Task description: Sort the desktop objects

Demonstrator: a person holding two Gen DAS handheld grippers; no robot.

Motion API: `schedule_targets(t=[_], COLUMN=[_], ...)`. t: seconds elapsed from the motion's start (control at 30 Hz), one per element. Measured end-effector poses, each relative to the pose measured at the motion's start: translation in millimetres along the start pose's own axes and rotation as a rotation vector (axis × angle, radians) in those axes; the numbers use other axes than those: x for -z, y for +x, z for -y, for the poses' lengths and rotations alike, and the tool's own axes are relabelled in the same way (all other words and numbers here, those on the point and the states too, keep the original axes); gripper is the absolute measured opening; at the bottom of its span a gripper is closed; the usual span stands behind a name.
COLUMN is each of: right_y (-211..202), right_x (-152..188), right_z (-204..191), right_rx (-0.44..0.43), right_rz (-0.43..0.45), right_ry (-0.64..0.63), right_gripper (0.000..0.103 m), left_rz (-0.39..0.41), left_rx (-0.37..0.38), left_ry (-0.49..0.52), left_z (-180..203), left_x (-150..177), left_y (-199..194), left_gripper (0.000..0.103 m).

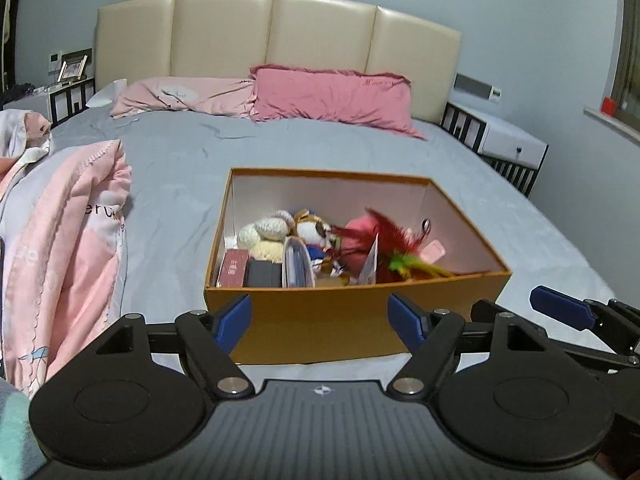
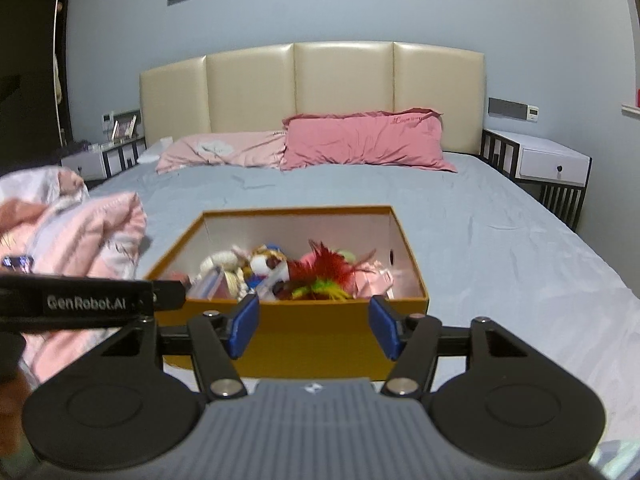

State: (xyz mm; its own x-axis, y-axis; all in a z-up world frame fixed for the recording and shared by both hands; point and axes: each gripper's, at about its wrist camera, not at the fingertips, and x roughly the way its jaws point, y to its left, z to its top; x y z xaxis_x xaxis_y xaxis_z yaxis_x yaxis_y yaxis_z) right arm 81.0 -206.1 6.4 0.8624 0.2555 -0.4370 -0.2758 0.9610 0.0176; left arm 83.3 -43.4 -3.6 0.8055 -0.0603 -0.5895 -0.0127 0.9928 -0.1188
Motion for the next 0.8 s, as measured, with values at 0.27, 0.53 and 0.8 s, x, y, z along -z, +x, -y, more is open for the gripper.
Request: schedule_targets(t=[0.27, 0.53, 0.8], right_y=[29.2, 46.6, 55.6], right_x=[25.0, 28.1, 31.2], right_z=[6.1, 15.9, 15.5], right_rx=[-0.036, -0.041, -0.032], right_rz=[-0.058, -0.101, -0.140], right_ry=[0.012, 0.076, 0.094], right_gripper=[0.063, 0.063, 0.063], left_rz=[-0.003, 0.020, 0.001], left_rx=[0.030, 0.053, 0.014], left_ry=[0.055, 0.040, 0.035], left_z=[7.8, 1.5, -4.0], left_x=[16.4, 20.1, 24.3], left_y=[25.1, 36.2, 43.9], left_gripper=[0.088, 0.088, 0.088])
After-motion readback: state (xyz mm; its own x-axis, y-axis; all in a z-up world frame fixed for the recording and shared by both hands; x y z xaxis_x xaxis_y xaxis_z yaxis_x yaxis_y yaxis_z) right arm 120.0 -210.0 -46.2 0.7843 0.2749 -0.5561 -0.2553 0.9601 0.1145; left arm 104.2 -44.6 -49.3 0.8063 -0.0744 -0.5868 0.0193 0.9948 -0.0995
